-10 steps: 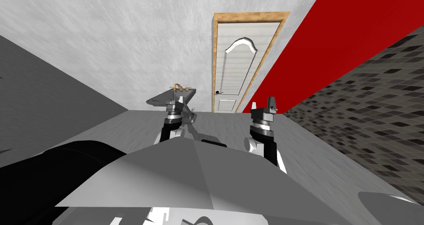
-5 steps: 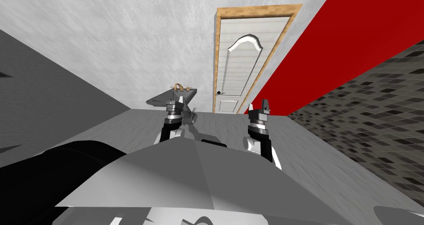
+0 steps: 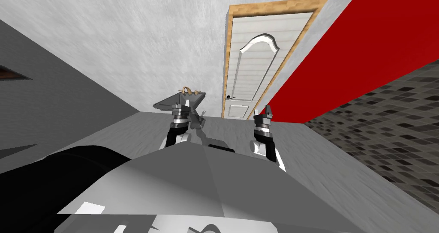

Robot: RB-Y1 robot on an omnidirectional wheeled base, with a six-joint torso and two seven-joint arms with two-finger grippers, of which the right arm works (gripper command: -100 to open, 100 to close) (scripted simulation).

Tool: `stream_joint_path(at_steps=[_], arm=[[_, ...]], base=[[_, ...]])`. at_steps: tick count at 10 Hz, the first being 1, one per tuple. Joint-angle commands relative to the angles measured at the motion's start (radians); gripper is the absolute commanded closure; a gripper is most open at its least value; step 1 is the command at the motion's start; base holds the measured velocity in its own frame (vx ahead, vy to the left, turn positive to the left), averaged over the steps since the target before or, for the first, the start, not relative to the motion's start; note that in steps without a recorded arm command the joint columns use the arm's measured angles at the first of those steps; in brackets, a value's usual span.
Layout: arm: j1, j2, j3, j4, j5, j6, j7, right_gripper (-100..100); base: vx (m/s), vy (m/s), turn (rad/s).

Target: Pull the door open

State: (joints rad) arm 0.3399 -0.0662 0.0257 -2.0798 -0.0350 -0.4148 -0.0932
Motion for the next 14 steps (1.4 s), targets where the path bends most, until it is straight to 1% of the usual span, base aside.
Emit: stream_joint_path(at_steps=[1, 10, 11, 14], arm=[[-0.019, -0.009, -0.002, 0.044, -0.014, -0.006, 0.009, -100], [-0.125, -0.056, -0.013, 0.311, -0.098, -0.057, 0.064, -100], [-0.125, -0.056, -0.013, 0.32, -0.098, -0.057, 0.064, -100], [-0.164, -0.072, -0.017, 0.418, -0.128, -0.075, 0.083, -100]], base=[[0.095, 0.018, 0.085], [0.099, 0.016, 0.087], [0.07, 0.021, 0.02], [0.084, 0.013, 0.086]])
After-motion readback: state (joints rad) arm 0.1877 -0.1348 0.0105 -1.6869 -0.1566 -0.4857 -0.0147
